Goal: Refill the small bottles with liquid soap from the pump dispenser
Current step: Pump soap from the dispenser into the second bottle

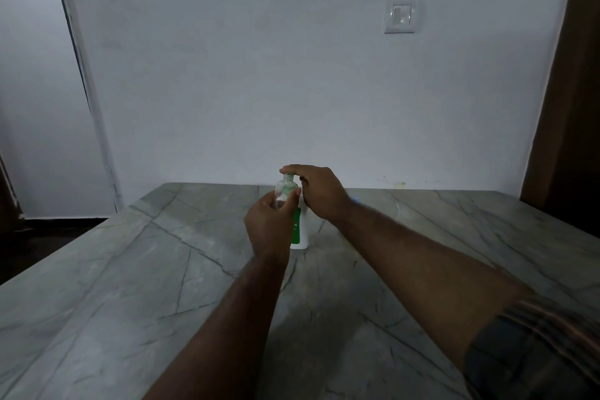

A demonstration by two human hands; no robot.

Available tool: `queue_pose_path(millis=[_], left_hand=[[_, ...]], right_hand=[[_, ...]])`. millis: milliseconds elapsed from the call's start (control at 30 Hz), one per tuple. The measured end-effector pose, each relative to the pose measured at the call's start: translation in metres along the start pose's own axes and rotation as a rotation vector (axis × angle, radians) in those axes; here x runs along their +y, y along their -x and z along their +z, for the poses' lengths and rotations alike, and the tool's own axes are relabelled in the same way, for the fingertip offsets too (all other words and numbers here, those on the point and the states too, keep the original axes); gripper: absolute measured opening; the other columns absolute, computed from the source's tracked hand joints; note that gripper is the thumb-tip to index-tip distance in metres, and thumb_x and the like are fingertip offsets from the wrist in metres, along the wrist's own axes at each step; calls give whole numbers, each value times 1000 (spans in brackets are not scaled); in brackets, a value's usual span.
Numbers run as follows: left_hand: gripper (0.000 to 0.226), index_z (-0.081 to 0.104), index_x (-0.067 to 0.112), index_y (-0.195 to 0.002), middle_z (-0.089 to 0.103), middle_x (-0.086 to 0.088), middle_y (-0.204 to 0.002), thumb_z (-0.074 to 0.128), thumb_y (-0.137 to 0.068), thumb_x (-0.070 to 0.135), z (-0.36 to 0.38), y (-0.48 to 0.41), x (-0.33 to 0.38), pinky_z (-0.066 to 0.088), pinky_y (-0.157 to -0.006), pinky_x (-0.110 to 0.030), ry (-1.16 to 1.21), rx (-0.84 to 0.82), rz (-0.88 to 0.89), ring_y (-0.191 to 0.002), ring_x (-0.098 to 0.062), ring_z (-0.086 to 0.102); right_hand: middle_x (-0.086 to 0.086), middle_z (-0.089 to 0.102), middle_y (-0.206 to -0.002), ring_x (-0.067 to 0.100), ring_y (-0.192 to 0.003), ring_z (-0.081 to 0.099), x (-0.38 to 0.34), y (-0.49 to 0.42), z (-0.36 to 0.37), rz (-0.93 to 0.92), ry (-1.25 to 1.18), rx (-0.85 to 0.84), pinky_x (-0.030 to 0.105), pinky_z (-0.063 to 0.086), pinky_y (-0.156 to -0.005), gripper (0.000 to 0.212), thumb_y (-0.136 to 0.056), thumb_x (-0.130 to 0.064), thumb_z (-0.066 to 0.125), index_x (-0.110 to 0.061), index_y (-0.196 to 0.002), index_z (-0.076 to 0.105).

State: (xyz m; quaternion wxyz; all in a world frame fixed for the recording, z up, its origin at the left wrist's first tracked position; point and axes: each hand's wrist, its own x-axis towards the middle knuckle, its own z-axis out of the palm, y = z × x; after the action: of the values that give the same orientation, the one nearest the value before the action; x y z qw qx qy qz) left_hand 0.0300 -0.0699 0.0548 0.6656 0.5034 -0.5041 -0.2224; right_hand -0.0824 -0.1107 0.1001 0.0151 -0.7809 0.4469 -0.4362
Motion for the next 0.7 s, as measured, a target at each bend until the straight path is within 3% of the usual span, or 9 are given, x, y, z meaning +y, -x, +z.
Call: queue_pose_path(millis=[100, 200, 433, 500, 600, 700], left_hand=[[20, 72, 25, -86, 63, 18, -66, 73, -86, 45, 1, 1, -3, 49, -56, -19, -5, 6, 7, -65, -4, 68], [22, 74, 23, -90, 60, 21, -64, 72, -86, 45, 1, 2, -4, 45, -54, -16, -13, 12, 9, -64, -2, 65], [17, 67, 32, -83, 60, 22, -63, 71, -86, 48, 2, 2, -1, 45, -53, -16, -34, 11, 46, -63, -2, 66], [17, 65, 34, -78, 59, 21, -58, 71, -86, 48, 2, 2, -1, 43, -50, -13, -44, 15, 58, -59, 0, 64], [17, 62, 37, -77, 54, 24, -52, 73, -84, 47, 3, 2, -3, 36, -45, -5, -41, 21, 53, -51, 8, 58], [17, 69, 32, -82, 52, 25, -51, 73, -84, 48, 4, 3, -6, 37, -48, -9, -28, 25, 48, -51, 6, 56]], right_hand=[[7, 65, -127, 20, -119, 59, 2, 6, 7, 18, -76, 24, 33, 45, -106, 46, -85, 8, 46, -10, -123, 64], [8, 65, -126, 20, -119, 59, 1, 4, 4, 14, -79, -7, 33, 45, -106, 51, -79, 13, 47, -9, -121, 65], [2, 64, -129, 12, -121, 56, -1, -5, -2, 61, -96, -37, -3, 35, -92, 53, -83, 14, 42, -14, -121, 66], [3, 65, -128, 13, -121, 57, 1, 0, 4, 73, -146, 17, 1, 37, -96, 54, -81, 16, 43, -11, -120, 66], [6, 64, -128, 14, -123, 56, 3, 6, 11, 90, -222, 41, 19, 41, -106, 59, -76, 21, 42, -9, -121, 65], [5, 63, -130, 15, -124, 55, 4, 7, 12, 90, -194, 23, 17, 39, -106, 58, -78, 20, 43, -10, -123, 64]])
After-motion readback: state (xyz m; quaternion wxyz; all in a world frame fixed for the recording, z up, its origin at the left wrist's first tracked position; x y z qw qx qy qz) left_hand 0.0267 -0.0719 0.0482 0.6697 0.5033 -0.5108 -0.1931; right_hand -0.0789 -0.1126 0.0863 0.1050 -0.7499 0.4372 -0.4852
